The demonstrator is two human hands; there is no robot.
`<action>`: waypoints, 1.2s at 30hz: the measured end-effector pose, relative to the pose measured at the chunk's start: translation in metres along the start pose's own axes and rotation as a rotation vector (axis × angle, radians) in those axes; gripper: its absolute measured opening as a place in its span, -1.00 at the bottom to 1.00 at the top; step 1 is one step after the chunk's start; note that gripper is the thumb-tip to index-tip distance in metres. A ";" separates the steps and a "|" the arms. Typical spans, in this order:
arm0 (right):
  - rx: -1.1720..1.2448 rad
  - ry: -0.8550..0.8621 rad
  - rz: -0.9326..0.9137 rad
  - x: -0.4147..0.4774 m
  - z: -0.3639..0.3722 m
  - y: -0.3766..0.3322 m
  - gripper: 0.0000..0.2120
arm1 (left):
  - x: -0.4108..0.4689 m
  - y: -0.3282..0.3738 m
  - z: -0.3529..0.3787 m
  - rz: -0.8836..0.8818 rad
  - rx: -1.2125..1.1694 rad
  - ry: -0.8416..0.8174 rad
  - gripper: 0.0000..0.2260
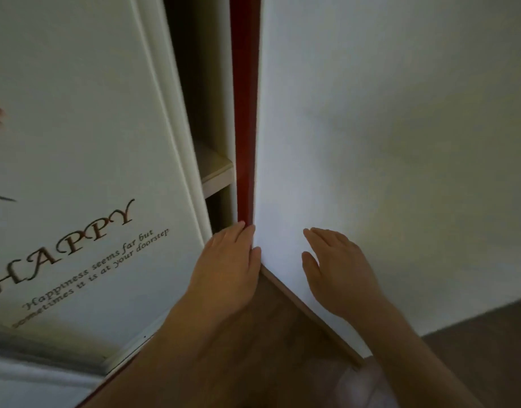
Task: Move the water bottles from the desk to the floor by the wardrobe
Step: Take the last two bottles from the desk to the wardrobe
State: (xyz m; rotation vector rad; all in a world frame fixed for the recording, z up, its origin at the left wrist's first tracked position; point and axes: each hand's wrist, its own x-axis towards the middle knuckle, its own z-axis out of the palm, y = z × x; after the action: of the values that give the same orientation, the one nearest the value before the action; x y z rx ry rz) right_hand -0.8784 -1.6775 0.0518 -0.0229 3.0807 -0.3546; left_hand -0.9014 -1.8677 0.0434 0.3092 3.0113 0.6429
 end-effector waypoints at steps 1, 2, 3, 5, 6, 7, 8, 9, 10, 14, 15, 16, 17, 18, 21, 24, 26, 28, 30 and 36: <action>0.003 0.022 0.034 -0.011 -0.005 0.011 -0.49 | 0.000 0.013 0.004 0.031 -0.003 -0.022 -0.45; 0.007 0.041 0.070 -0.023 -0.009 0.022 -0.50 | -0.001 0.027 0.009 0.067 -0.001 -0.042 -0.40; 0.013 0.057 0.107 -0.035 -0.014 0.034 -0.50 | -0.001 0.042 0.013 0.106 0.005 -0.061 -0.37; 0.030 0.089 0.184 -0.061 -0.022 0.058 -0.50 | -0.003 0.073 0.024 0.194 0.027 -0.084 -0.38; 0.037 0.105 0.222 -0.076 -0.026 0.071 -0.50 | -0.004 0.090 0.030 0.247 0.041 -0.090 -0.42; 0.045 0.120 0.263 -0.092 -0.031 0.085 -0.50 | -0.007 0.107 0.037 0.306 0.052 -0.095 -0.47; 0.053 0.133 0.302 -0.110 -0.034 0.100 -0.50 | -0.011 0.125 0.044 0.363 0.053 -0.100 -0.50; 0.057 0.149 0.338 -0.128 -0.038 0.114 -0.50 | -0.015 0.143 0.051 0.421 0.047 -0.109 -0.53; 0.058 0.169 0.374 -0.147 -0.040 0.130 -0.50 | -0.020 0.162 0.058 0.477 0.036 -0.121 -0.54; 0.057 0.235 0.494 -0.230 -0.053 0.190 -0.52 | -0.049 0.245 0.091 0.654 -0.001 -0.173 -0.56; 0.068 0.245 0.524 -0.252 -0.056 0.203 -0.54 | -0.059 0.266 0.101 0.694 -0.009 -0.187 -0.56; 0.077 0.258 0.552 -0.273 -0.059 0.217 -0.55 | -0.071 0.287 0.110 0.733 -0.014 -0.203 -0.56; 0.079 0.275 0.580 -0.294 -0.062 0.230 -0.54 | -0.082 0.307 0.120 0.767 -0.017 -0.220 -0.56; 0.073 0.292 0.609 -0.315 -0.063 0.243 -0.52 | -0.094 0.326 0.131 0.796 -0.020 -0.238 -0.55; 0.037 0.342 0.720 -0.375 -0.064 0.283 -0.52 | -0.126 0.382 0.160 0.882 -0.016 -0.280 -0.55; 0.018 0.390 0.851 -0.430 -0.066 0.317 -0.57 | -0.152 0.431 0.184 0.940 -0.020 -0.309 -0.55; 0.014 0.420 0.947 -0.461 -0.068 0.335 -0.57 | -0.168 0.460 0.197 0.983 -0.031 -0.331 -0.56; 0.023 0.443 1.032 -0.486 -0.071 0.351 -0.56 | -0.181 0.487 0.210 1.036 -0.027 -0.344 -0.56; 0.027 0.462 1.103 -0.505 -0.074 0.368 -0.55 | -0.190 0.514 0.224 1.081 -0.020 -0.365 -0.56; 0.035 0.490 1.334 -0.545 -0.078 0.431 -0.54 | -0.196 0.599 0.274 1.194 -0.028 -0.426 -0.55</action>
State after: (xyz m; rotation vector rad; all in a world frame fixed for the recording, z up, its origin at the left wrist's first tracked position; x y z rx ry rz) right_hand -0.3417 -1.2293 0.0506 2.1695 2.6230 -0.3174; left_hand -0.5752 -1.2633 0.0392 1.9659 2.1322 0.5131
